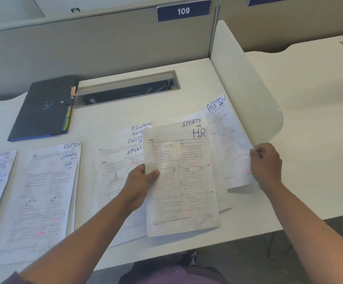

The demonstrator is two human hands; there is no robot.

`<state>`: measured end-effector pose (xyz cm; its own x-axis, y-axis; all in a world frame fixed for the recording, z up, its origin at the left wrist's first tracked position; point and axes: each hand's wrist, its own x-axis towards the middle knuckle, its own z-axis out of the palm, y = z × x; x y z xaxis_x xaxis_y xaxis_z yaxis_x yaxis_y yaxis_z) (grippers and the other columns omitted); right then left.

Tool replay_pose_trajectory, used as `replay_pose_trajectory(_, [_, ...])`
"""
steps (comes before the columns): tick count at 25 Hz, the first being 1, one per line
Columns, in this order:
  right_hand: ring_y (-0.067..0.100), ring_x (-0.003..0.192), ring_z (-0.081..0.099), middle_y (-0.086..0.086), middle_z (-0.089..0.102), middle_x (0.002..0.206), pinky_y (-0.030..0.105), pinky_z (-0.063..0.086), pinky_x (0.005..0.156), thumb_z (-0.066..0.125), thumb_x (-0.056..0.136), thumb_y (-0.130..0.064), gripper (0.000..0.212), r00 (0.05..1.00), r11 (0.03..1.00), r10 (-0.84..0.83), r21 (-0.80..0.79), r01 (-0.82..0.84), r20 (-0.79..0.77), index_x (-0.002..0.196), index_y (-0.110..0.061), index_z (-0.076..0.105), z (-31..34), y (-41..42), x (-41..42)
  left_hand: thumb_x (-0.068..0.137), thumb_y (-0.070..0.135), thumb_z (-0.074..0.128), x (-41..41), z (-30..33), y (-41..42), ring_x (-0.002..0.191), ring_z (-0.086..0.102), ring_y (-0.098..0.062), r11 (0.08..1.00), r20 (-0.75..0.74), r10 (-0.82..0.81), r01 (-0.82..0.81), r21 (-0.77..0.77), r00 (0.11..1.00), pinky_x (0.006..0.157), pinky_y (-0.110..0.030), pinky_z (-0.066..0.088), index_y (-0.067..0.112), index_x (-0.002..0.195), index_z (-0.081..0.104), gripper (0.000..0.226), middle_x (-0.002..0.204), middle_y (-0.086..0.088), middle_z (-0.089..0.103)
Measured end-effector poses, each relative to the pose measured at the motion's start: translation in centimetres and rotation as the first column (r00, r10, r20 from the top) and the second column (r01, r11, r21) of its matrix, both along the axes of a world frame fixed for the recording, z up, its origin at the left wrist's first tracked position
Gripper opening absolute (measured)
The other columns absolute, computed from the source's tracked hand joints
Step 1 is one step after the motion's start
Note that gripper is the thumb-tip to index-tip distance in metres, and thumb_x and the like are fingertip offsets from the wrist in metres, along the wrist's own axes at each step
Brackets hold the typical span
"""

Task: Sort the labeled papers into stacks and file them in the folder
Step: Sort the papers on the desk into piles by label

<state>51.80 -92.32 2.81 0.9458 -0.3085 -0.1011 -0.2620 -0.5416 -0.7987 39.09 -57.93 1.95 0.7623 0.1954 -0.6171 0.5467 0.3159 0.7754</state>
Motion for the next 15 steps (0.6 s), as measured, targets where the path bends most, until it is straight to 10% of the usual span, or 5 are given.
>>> replay_pose_trajectory(5, [0.022,0.085,0.059,-0.013,0.062,0.081,0.030,0.039,0.077,0.056,0.097,-0.017,0.009,0.997,0.998,-0.033,0.047,0.030,0.071,0.101,-0.024,0.061,1.0,1.0,1.0,0.100,0.008,0.067,-4.1,-0.2,4.9,0.108,0.075,-0.038,0.998,0.002,0.053,-0.053,-0.026,0.999,0.083,-0.051,0.064,0.016,0.108,0.081,0.018,0.121,-0.014,0.077])
replay_pose_trajectory(12, [0.033,0.085,0.058,0.004,0.061,0.088,0.033,0.038,0.065,0.049,0.097,-0.009,0.017,0.969,0.983,0.134,-0.093,-0.156,-0.206,0.101,-0.011,0.065,-1.2,1.8,-0.9,0.098,0.009,0.067,-8.2,0.0,8.2,0.111,0.074,-0.040,0.995,0.022,0.067,-0.065,-0.073,0.998,0.082,-0.049,0.064,0.015,0.110,0.081,0.019,0.124,-0.018,0.075])
replay_pose_trajectory(15, [0.044,0.119,0.053,0.016,0.059,0.132,0.050,0.045,0.094,0.057,0.092,-0.014,0.039,0.971,0.933,0.057,-0.335,-0.134,-0.231,0.131,-0.011,0.060,-0.6,3.4,-0.7,0.098,0.008,0.067,-9.8,0.7,10.3,0.111,0.074,-0.041,0.992,0.012,0.118,-0.117,-0.049,0.993,0.082,-0.049,0.064,0.015,0.109,0.081,0.019,0.124,-0.018,0.075])
